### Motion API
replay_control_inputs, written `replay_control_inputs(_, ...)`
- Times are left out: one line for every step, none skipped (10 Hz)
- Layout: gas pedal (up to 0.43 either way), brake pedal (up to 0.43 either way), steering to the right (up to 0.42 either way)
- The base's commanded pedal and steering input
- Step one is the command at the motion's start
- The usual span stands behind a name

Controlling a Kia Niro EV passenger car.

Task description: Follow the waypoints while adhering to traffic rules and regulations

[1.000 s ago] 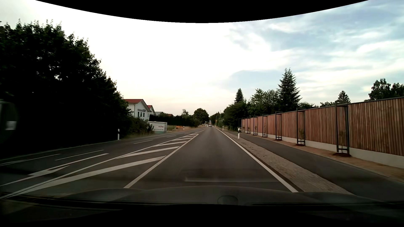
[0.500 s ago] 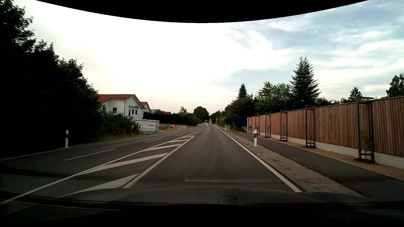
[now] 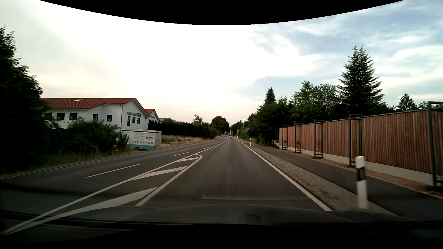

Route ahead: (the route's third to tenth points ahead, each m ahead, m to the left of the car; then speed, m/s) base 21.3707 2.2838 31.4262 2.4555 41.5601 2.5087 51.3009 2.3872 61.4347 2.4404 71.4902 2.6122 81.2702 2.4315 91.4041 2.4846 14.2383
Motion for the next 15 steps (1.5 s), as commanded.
replay_control_inputs(0.110, 0.006, 0.000)
replay_control_inputs(0.110, 0.006, 0.000)
replay_control_inputs(0.110, 0.006, 0.000)
replay_control_inputs(0.118, 0.006, 0.000)
replay_control_inputs(0.118, 0.006, 0.000)
replay_control_inputs(0.118, 0.006, 0.000)
replay_control_inputs(0.118, 0.006, 0.000)
replay_control_inputs(0.118, 0.006, 0.000)
replay_control_inputs(0.118, 0.006, 0.000)
replay_control_inputs(0.118, 0.006, 0.000)
replay_control_inputs(0.118, 0.006, 0.000)
replay_control_inputs(0.130, 0.006, 0.000)
replay_control_inputs(0.138, 0.006, 0.000)
replay_control_inputs(0.150, 0.006, 0.000)
replay_control_inputs(0.150, 0.006, 0.000)
